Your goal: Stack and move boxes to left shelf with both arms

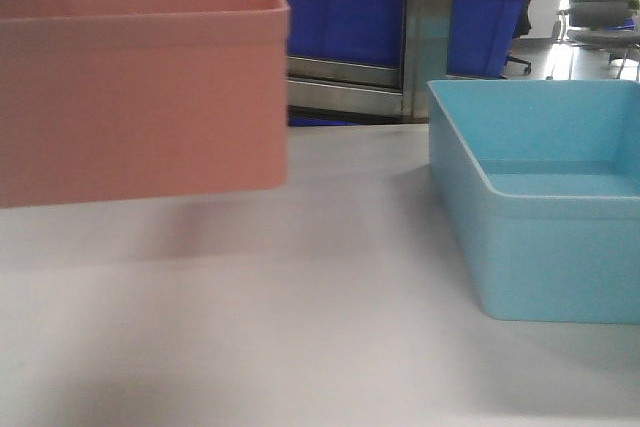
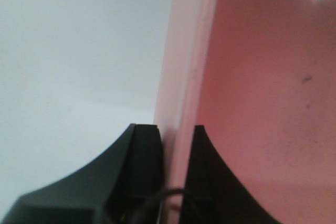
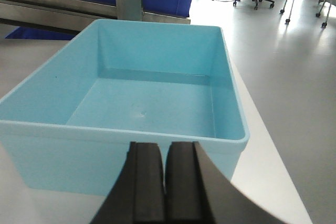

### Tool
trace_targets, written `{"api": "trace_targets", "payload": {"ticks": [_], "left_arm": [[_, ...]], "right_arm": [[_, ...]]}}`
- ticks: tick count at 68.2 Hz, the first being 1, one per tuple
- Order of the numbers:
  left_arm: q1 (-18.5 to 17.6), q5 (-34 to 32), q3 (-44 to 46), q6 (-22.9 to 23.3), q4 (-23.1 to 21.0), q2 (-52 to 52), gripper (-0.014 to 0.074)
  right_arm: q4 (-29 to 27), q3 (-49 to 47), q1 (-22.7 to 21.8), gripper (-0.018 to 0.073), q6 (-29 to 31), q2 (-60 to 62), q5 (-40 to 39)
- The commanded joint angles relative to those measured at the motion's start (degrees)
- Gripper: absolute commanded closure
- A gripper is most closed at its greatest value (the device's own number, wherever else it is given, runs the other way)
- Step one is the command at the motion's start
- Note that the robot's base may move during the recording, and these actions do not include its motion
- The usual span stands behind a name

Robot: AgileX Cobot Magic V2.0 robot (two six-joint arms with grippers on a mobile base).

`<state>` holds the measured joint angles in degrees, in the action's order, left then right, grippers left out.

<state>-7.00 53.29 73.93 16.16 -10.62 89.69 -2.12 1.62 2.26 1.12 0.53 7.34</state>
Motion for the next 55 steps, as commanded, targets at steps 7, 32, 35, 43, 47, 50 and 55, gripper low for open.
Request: {"api": "trace_targets", "payload": {"ticks": [7,32,35,43,47,50,55], "left_arm": [[-7.1,-7.7,-5.3,4.2,-1.2,-3.0,0.0600],[-14.9,-20.8,-18.9,4.7,0.1,-2.8,0.0600],[-14.9,-21.3,-19.4,4.7,0.1,-2.5,0.0600],[-14.8,-21.9,-19.6,4.7,0.2,-1.8,0.0600],[-14.8,-22.3,-19.6,4.8,0.1,-1.6,0.0600],[-14.8,-22.7,-19.6,5.8,0.1,-1.6,0.0600],[-14.8,-23.8,-19.6,6.7,0.1,-1.6,0.0597]], "right_arm": [[0.0,-1.0,-0.3,0.0505,0.2,1.2,-5.5],[0.0,-1.0,-0.3,0.0505,0.2,1.2,-5.5],[0.0,-1.0,-0.3,0.0505,0.2,1.2,-5.5],[0.0,-1.0,-0.3,0.0505,0.2,1.2,-5.5],[0.0,-1.0,-0.3,0.0505,0.2,1.2,-5.5],[0.0,-1.0,-0.3,0.0505,0.2,1.2,-5.5],[0.0,-1.0,-0.3,0.0505,0.2,1.2,-5.5]]}}
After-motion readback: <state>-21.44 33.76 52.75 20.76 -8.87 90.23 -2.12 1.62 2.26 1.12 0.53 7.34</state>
